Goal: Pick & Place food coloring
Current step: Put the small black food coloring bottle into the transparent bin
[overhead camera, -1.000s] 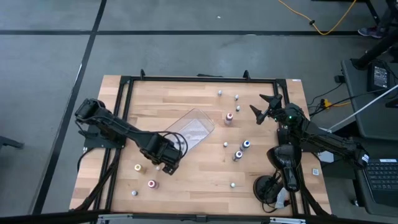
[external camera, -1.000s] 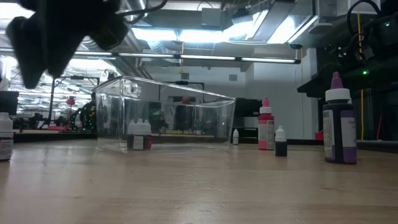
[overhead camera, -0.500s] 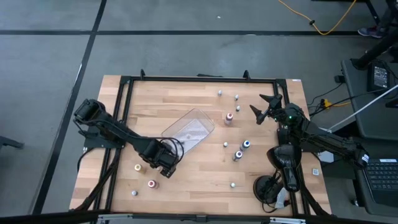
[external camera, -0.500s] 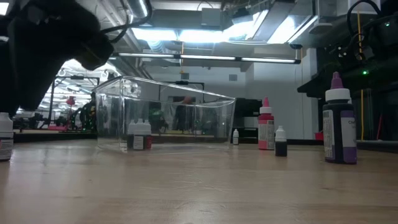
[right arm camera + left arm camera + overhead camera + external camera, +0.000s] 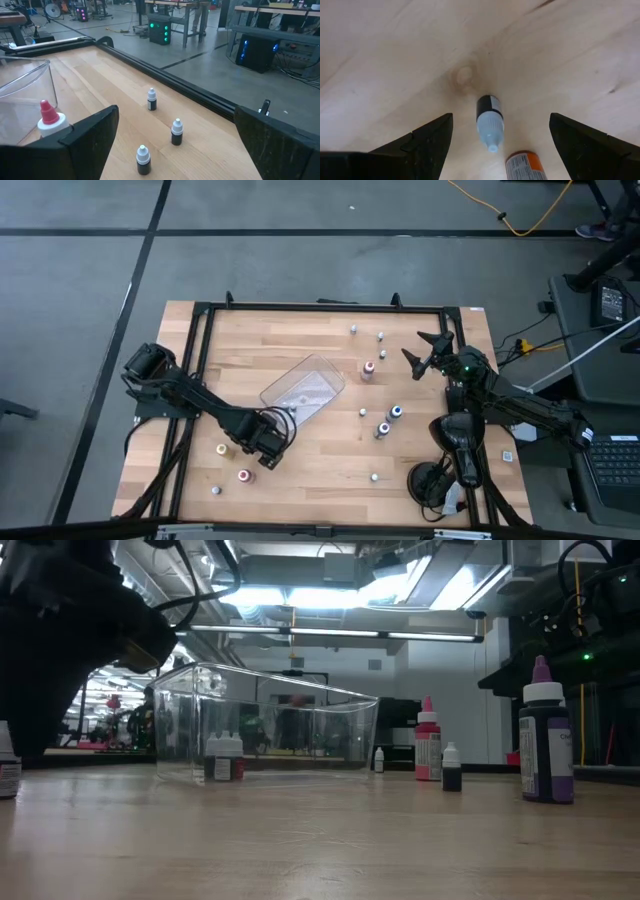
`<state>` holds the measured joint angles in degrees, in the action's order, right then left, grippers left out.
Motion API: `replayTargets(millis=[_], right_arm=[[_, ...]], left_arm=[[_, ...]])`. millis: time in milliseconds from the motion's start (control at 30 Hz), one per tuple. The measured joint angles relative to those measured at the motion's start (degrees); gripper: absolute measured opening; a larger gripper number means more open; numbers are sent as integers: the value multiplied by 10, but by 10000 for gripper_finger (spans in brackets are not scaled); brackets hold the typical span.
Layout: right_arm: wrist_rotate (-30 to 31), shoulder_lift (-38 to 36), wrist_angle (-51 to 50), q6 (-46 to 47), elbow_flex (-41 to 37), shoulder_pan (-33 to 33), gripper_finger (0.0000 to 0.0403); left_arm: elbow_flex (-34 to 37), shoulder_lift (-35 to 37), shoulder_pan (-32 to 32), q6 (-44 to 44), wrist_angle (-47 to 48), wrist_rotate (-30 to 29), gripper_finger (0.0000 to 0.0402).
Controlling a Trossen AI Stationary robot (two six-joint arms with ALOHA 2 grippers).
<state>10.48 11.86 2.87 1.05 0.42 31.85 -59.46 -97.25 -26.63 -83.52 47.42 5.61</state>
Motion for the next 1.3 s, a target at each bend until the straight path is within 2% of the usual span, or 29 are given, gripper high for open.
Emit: replayTargets(millis=[300, 833, 1300], right_arm=[[0, 0, 0, 0, 0, 0, 394], [0, 0, 0, 0, 0, 0, 394], [0, 0, 0, 0, 0, 0, 394]], left_arm=[[0, 0, -4, -8, 2, -1, 309], [0, 0, -3, -13, 10, -1, 158], [-1, 0, -3, -8, 10, 1, 74]])
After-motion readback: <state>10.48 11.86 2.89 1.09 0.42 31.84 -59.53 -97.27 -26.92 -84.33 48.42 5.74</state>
